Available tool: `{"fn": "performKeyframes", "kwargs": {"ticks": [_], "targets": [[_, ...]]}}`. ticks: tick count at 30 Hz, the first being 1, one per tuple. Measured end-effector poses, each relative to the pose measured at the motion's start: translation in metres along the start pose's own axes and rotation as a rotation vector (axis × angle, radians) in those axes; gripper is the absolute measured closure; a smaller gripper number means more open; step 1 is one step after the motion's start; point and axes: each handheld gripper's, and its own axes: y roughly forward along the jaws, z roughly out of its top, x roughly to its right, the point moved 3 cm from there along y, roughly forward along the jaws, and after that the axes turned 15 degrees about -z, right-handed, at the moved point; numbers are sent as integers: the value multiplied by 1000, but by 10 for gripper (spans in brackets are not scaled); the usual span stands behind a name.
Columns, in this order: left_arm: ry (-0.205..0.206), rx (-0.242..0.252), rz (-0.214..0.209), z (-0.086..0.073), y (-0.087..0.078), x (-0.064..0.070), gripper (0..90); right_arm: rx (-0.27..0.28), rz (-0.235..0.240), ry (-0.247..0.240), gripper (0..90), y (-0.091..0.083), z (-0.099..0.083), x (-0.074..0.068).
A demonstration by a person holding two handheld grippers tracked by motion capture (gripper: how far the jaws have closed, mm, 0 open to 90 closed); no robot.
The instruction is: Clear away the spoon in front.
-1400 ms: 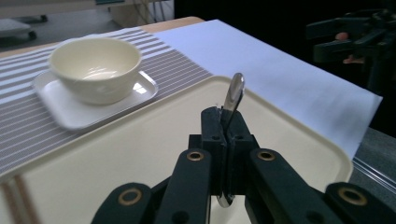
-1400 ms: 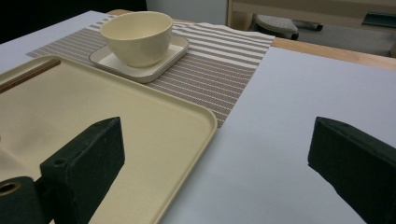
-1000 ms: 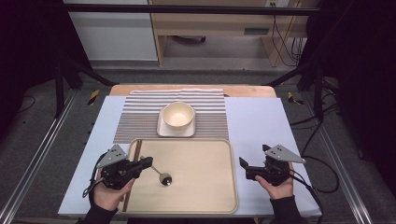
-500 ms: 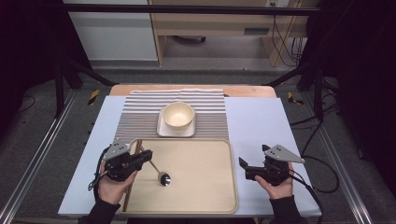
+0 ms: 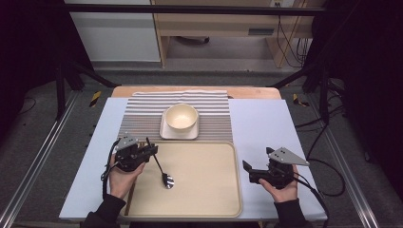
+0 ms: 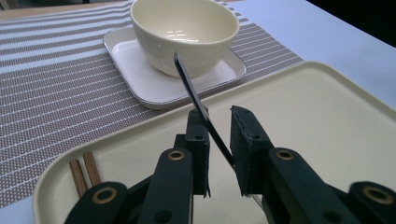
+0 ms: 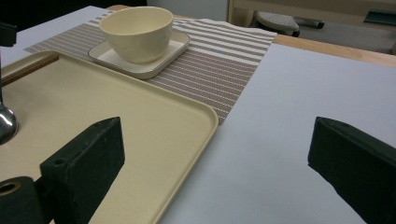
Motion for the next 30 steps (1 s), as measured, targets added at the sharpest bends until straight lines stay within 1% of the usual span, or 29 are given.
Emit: {"fn": "performKeyframes", "kwargs": {"ticks": [2,9,15,17,19,21,26,30], "targets": [[-11,-2,-1,0,3,-3,769,-1,0,-5,42,0,0,0],[-26,-23,32,-4,11,-12,743,-1,-1,-5,42,1,0,0],[-50,-54,51,-6,20,-19,724,-1,0,-6,42,1,0,0],[-63,-66,63,-8,23,-22,724,-1,0,-7,41,1,0,0],[-84,-75,69,-10,27,-25,727,-1,0,-7,41,1,0,0],[-98,-94,90,-11,29,-27,728,-1,0,-8,41,1,0,0],[-123,-136,125,-17,36,-32,727,-1,0,-8,41,1,0,0],[-136,-153,150,-20,37,-34,721,0,1,-5,41,0,0,0]]}}
